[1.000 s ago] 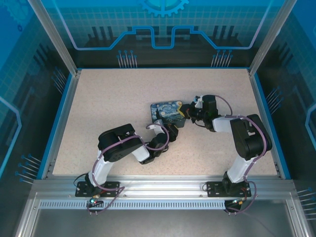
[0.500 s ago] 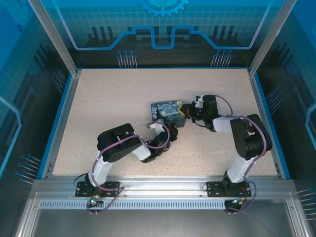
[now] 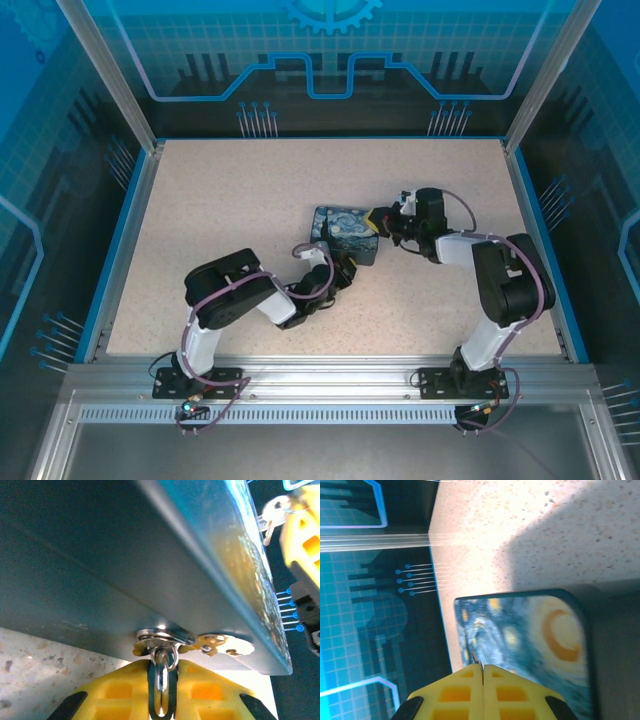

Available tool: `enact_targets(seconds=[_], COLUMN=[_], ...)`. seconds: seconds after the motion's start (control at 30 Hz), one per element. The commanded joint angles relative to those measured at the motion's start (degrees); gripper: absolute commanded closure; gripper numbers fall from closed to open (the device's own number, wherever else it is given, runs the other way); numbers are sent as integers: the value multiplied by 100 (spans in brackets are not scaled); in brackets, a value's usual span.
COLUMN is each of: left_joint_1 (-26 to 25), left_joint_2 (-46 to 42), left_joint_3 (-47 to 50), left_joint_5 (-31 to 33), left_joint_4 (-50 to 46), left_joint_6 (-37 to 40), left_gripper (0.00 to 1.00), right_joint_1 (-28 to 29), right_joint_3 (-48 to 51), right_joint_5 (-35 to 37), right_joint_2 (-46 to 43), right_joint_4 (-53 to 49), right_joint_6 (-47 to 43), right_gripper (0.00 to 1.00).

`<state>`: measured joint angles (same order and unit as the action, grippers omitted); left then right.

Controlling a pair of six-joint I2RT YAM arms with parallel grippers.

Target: Unlock the padlock with the key

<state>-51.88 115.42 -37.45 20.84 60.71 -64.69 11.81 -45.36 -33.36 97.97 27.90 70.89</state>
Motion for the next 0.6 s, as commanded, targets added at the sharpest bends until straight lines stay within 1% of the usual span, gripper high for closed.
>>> enact_targets(seconds=[0.0,0.27,0.57], left_joint_1=[152,282,450], left_joint_2=[-19,-203,-499], left_joint_3=[306,346,236], left_joint_5=[-829,-1197,-1753], left_joint_4=[-142,-90,-178], left_joint_6=[-318,-499,-681], left_gripper=[100,100,100], right_joint_1=[-131,-183,-107], right_joint_3=[-114,457,1410], right_joint_5=[-307,-733,-899], right_joint_2=[-469,-1433,-2646], right_joint_4=[-215,-658,-1207], right_joint_6=[-128,-358,-661], right_gripper=[100,100,100])
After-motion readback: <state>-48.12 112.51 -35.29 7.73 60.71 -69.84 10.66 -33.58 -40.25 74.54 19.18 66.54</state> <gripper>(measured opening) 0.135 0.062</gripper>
